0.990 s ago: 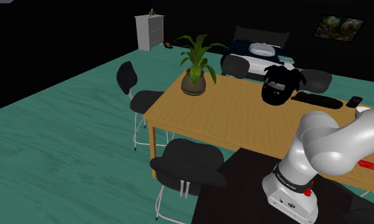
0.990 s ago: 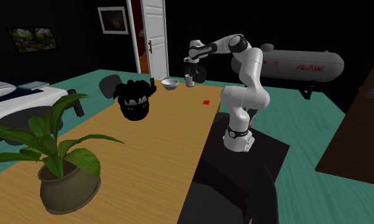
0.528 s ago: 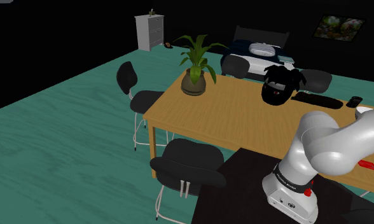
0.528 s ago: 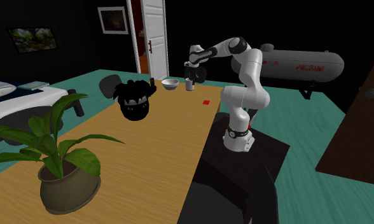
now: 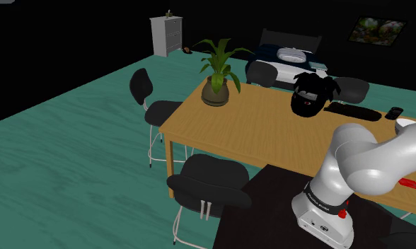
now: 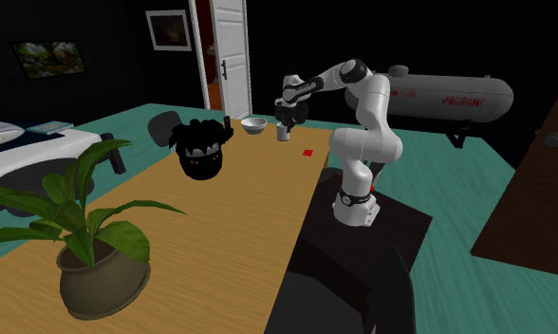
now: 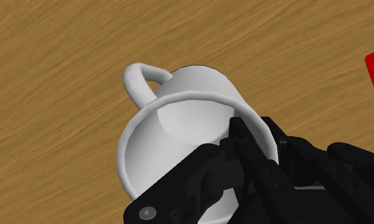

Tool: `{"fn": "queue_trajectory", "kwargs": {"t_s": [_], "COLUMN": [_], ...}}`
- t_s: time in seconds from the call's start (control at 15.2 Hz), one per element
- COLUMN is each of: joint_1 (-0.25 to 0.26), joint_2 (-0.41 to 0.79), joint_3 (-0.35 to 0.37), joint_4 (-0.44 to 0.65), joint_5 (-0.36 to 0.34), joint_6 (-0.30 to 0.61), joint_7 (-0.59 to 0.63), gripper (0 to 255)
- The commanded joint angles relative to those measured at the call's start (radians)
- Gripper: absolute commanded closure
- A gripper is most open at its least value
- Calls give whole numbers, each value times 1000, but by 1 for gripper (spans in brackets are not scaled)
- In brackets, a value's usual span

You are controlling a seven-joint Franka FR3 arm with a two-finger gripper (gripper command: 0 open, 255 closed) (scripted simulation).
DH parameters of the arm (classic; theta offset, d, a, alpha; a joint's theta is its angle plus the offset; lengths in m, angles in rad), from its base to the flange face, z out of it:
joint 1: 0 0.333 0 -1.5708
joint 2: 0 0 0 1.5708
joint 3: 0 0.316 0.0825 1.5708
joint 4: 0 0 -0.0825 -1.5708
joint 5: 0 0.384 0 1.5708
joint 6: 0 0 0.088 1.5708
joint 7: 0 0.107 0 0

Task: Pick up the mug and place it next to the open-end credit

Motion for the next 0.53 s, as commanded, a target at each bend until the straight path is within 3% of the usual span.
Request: {"fn": "queue_trajectory", "kwargs": {"t_s": [0.0,0.46], "joint_1": [3,8], "joint_2": [-11,-23], "joint_3": [-11,-22], "joint_4": [-11,-15], "joint_5": [-12,-23], "joint_6": [20,35], "joint_7": [8,14], "gripper": [255,255]}}
